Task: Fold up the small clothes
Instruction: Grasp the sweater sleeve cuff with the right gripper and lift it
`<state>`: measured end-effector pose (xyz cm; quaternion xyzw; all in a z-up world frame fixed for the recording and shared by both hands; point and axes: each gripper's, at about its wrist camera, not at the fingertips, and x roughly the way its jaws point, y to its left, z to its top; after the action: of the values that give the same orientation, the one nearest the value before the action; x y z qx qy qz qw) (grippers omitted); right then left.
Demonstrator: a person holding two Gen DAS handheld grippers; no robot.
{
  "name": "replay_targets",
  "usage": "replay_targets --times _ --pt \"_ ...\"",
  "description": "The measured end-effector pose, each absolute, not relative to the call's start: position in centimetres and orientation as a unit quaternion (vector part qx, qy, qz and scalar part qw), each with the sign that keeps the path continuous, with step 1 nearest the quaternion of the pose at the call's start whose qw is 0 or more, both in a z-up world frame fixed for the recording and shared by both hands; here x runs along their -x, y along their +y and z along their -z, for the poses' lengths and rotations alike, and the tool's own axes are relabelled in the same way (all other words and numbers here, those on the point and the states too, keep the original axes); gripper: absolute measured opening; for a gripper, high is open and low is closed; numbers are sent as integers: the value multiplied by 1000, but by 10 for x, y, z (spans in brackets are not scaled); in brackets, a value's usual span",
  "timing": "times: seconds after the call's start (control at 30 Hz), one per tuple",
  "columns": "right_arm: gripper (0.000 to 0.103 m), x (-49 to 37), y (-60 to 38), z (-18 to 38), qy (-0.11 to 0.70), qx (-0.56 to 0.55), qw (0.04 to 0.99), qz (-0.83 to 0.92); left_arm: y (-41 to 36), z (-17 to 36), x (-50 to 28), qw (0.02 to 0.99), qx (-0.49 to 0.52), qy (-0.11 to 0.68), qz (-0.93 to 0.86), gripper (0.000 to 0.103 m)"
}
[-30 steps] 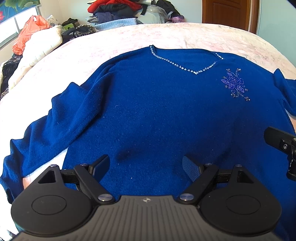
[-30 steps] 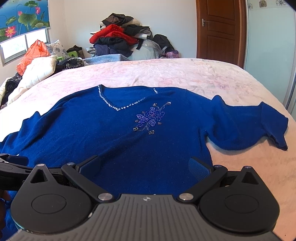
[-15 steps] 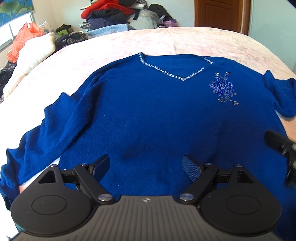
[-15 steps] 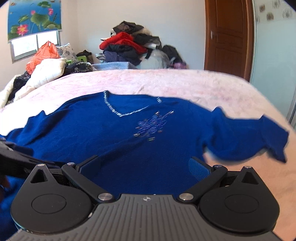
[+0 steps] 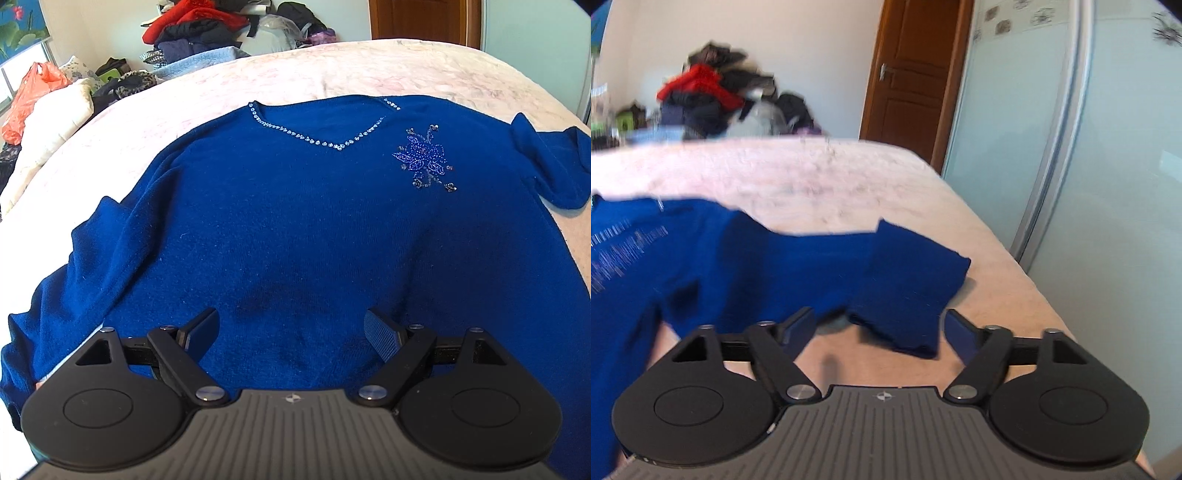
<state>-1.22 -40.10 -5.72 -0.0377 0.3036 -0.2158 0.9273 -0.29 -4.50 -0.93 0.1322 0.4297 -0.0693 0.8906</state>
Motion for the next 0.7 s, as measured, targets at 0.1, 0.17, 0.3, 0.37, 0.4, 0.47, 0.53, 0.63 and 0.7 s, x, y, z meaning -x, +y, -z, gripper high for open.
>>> replay_targets --times 0.1,0.17,0.3,0.37,0.4,0.47,0.53,0.63,0.7 --pt "73 3 -401 70 316 77 921 216 -46 9 0 891 -133 430 64 86" --pt "68 2 -408 68 309 70 923 218 -46 10 0 889 -132 433 64 86" --pt "18 3 -425 59 293 23 932 213 -47 11 1 889 -139 432 65 86" --pt "8 7 -435 54 288 -19 936 202 -47 10 1 889 -139 431 66 86" --pt "3 11 -439 50 282 -41 939 194 -46 10 1 889 -139 431 65 86" --pt "3 23 -449 41 263 -88 944 178 -45 11 0 888 -136 434 63 86" --pt "4 41 -469 29 235 -184 943 145 -44 11 -2 887 -133 437 63 86" --pt "5 71 -499 12 182 -318 926 90 -43 11 -2 887 -131 438 62 86" --pt "6 89 -520 5 144 -397 905 55 -42 11 -3 888 -130 437 62 86"
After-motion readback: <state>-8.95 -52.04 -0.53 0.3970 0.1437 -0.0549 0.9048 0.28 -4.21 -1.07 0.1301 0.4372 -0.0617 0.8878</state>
